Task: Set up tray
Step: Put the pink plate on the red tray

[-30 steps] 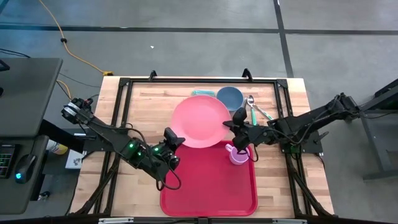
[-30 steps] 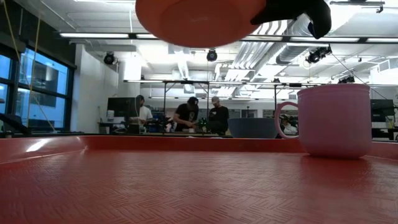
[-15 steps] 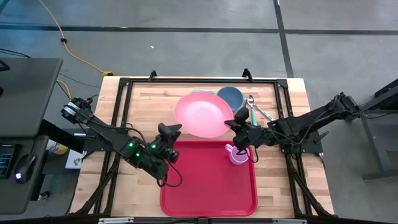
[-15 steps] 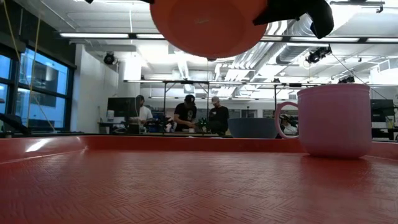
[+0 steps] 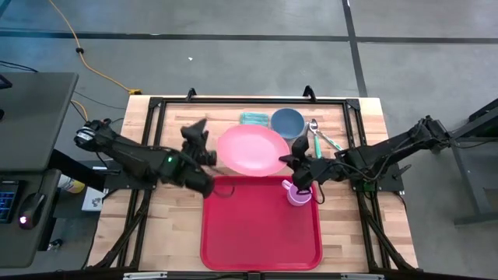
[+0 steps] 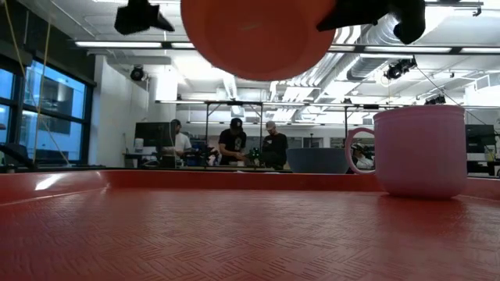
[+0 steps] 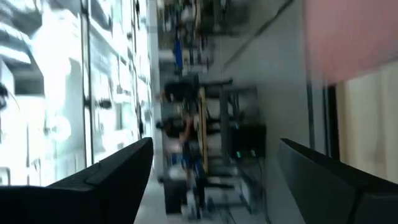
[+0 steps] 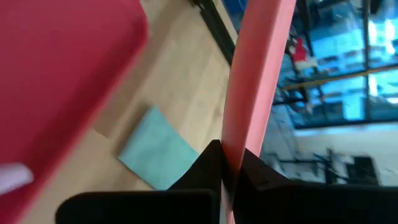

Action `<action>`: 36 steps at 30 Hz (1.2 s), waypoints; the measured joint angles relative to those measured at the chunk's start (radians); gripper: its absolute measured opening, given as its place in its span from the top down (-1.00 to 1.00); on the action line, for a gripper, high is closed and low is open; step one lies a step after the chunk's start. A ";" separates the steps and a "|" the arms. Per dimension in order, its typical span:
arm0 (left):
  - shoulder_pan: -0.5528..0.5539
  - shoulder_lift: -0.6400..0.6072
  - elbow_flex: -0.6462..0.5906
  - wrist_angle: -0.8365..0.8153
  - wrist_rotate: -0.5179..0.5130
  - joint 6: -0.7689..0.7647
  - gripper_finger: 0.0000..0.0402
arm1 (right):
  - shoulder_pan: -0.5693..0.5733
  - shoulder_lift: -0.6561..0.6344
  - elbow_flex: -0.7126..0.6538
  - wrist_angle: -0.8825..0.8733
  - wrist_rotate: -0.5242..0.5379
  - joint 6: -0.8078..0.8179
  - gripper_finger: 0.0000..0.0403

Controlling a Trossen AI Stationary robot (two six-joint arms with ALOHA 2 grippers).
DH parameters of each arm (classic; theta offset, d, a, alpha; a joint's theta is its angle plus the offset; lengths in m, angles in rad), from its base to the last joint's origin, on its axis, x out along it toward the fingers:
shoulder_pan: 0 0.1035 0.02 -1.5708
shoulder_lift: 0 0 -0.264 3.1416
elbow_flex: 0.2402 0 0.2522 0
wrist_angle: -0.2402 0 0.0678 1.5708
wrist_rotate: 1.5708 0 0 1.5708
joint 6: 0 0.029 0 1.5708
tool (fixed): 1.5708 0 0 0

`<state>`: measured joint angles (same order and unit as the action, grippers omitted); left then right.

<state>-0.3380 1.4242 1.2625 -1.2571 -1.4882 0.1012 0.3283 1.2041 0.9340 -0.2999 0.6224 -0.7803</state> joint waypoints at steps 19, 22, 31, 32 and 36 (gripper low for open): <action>0.318 -0.058 -0.001 -0.183 0.070 -0.331 -0.81 | 0.177 0.158 0.083 0.028 -0.116 0.177 1.00; 0.342 -0.056 -0.001 -0.174 0.106 -0.375 -0.81 | 0.221 0.221 0.123 0.028 -0.132 0.218 1.00; 0.344 -0.056 -0.001 -0.082 0.177 -0.398 -0.81 | 0.355 0.389 0.208 -0.020 -0.124 0.439 1.00; 0.344 -0.056 -0.001 -0.078 0.198 -0.398 -0.81 | 0.368 0.402 0.208 -0.024 -0.121 0.477 1.00; 0.344 -0.056 -0.001 -0.057 0.250 -0.402 -0.81 | 0.415 0.449 0.208 -0.026 -0.070 0.593 1.00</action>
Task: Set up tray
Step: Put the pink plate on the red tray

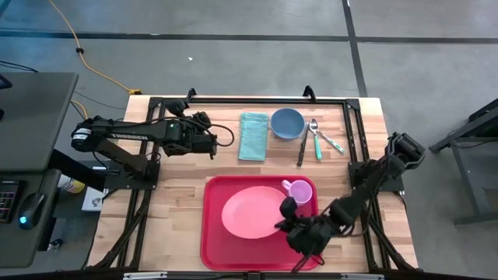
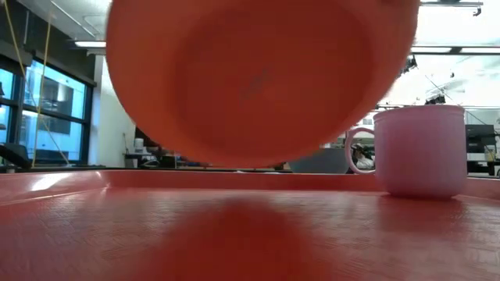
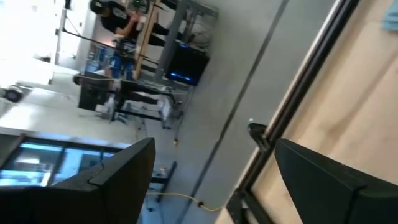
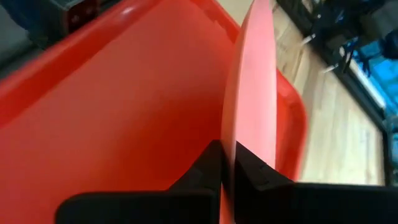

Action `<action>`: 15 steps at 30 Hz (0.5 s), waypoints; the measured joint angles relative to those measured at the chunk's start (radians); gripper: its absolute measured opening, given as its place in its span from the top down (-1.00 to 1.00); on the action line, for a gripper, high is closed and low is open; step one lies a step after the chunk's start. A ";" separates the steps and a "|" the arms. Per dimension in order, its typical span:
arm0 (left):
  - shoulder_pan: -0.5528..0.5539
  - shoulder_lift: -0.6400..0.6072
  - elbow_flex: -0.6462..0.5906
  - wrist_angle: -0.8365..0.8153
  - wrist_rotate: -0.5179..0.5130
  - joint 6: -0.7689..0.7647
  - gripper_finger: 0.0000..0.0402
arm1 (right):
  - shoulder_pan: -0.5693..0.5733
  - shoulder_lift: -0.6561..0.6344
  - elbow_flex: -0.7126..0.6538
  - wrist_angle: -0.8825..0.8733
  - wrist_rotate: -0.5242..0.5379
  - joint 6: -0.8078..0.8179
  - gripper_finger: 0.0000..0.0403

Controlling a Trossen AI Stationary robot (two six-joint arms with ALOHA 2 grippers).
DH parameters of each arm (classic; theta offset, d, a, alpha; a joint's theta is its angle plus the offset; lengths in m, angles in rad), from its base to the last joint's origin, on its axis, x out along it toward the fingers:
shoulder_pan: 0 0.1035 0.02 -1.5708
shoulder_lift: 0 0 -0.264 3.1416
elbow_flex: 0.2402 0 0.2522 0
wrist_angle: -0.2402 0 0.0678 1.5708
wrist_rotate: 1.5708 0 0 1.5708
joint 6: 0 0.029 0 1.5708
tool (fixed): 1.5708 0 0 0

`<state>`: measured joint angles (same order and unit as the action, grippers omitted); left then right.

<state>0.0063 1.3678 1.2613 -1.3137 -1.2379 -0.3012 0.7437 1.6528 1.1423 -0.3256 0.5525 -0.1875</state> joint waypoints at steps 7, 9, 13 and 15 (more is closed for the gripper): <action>0.000 0.000 0.000 0.048 0.020 0.007 -0.81 | 0.032 0.085 0.000 0.047 0.007 0.133 1.00; 0.000 0.000 0.000 0.052 0.023 0.008 -0.81 | 0.031 0.114 0.000 0.080 -0.011 0.152 1.00; 0.000 0.000 0.000 0.058 0.025 0.008 -0.81 | 0.032 0.173 0.000 0.097 -0.051 0.192 1.00; 0.000 0.000 0.000 0.058 0.027 0.008 -0.81 | 0.036 0.195 0.000 0.108 -0.064 0.213 1.00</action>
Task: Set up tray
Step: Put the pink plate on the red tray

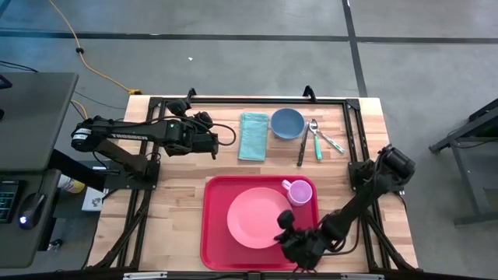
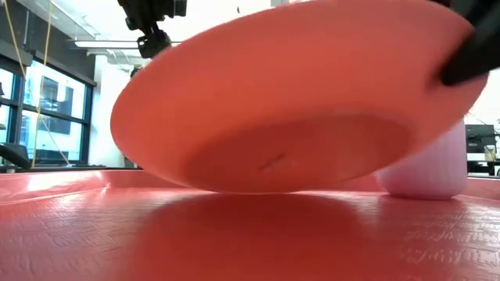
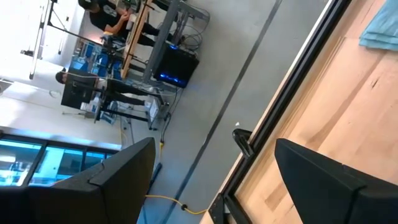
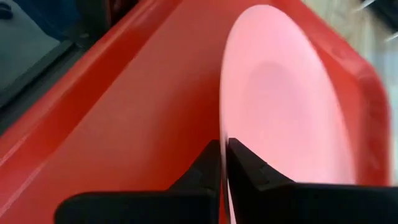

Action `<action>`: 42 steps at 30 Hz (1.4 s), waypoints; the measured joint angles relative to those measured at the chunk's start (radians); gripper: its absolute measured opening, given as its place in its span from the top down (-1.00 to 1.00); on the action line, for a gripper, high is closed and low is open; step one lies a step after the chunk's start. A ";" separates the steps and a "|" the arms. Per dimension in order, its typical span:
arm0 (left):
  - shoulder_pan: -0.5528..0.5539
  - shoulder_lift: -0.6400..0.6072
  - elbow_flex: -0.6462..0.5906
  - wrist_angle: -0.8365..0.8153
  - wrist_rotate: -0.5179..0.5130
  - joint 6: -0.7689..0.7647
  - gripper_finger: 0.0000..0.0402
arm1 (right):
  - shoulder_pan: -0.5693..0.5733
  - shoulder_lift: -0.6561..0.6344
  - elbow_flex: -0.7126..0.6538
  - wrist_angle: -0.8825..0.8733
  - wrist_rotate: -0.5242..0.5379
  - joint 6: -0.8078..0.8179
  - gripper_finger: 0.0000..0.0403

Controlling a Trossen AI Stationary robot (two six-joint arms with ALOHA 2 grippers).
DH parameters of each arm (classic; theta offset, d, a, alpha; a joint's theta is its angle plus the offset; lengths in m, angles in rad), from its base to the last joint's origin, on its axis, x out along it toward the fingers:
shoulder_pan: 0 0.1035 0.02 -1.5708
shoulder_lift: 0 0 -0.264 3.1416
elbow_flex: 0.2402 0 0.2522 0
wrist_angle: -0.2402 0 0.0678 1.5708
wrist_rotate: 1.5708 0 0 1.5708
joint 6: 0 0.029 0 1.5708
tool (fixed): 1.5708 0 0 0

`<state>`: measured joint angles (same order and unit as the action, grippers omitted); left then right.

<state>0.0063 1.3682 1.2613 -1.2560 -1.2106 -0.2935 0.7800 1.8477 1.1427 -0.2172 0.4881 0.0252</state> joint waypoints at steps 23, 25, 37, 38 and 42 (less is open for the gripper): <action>0.000 0.000 0.000 0.000 0.015 0.000 -0.81 | 0.106 0.019 0.000 -0.077 -0.001 0.305 1.00; 0.000 0.000 0.000 0.000 0.015 0.001 -0.81 | 0.104 0.019 0.000 -0.079 -0.005 0.304 1.00; 0.000 0.000 0.000 0.002 0.018 0.027 -0.81 | 0.090 0.019 0.000 -0.097 -0.029 0.310 0.97; 0.000 0.000 0.000 0.002 0.019 0.027 -0.81 | 0.091 0.019 0.000 -0.097 -0.028 0.316 0.94; 0.000 0.000 0.000 0.002 0.024 0.027 -0.81 | 0.090 0.019 -0.002 -0.100 -0.058 0.330 0.78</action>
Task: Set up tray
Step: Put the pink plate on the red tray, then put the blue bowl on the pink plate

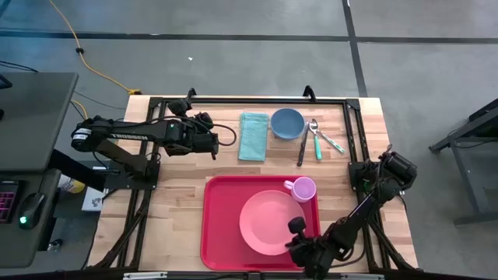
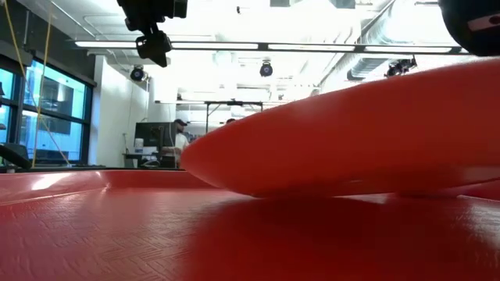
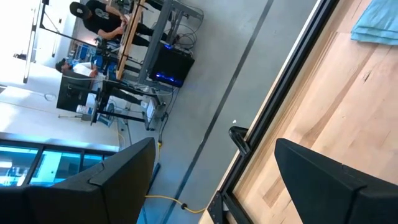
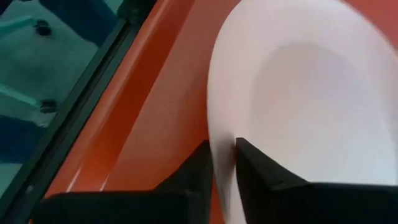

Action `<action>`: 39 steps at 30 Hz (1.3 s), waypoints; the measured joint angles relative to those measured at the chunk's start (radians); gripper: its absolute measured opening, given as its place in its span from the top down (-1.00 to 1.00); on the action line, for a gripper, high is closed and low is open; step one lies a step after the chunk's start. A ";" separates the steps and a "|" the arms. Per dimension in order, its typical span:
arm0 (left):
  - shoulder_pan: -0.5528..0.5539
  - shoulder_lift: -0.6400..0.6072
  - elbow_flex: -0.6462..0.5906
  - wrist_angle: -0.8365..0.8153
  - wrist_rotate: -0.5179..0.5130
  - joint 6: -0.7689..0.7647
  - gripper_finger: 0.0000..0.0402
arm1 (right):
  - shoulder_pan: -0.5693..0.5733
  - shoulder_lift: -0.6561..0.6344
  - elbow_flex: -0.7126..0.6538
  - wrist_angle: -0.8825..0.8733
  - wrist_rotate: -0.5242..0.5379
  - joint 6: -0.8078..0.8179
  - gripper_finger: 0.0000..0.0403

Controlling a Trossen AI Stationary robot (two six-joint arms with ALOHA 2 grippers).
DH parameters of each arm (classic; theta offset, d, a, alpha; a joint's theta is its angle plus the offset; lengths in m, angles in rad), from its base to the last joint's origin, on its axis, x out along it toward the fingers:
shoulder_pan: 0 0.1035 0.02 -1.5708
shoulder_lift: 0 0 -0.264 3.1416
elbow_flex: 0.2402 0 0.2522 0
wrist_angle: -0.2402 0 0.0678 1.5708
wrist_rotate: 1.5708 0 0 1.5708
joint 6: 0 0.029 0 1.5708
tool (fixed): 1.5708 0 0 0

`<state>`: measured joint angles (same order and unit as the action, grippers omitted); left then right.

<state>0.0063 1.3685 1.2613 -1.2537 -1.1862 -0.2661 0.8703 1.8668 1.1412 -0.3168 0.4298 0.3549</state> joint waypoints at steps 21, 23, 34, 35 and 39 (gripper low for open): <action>0.000 0.000 0.000 -0.001 0.001 0.000 -0.81 | -0.074 -0.035 0.013 0.153 -0.111 -0.180 -0.07; 0.000 0.000 0.000 -0.001 0.001 0.000 -0.81 | -0.090 -0.062 0.037 0.130 -0.059 -0.229 -0.07; 0.000 0.000 0.000 -0.002 0.034 0.036 -0.81 | -0.236 -0.244 0.276 -0.309 0.243 -0.381 -0.07; 0.000 0.000 0.000 -0.002 0.034 0.038 -0.81 | -0.255 -0.260 0.301 -0.362 0.270 -0.382 -0.07; 0.000 0.000 0.000 -0.001 0.042 0.055 -0.81 | -0.353 -0.332 0.378 -0.555 0.327 -0.347 -0.07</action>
<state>0.0063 1.3685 1.2617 -1.2549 -1.1444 -0.2108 0.5177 1.5345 1.5196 -0.8714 0.7572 0.0075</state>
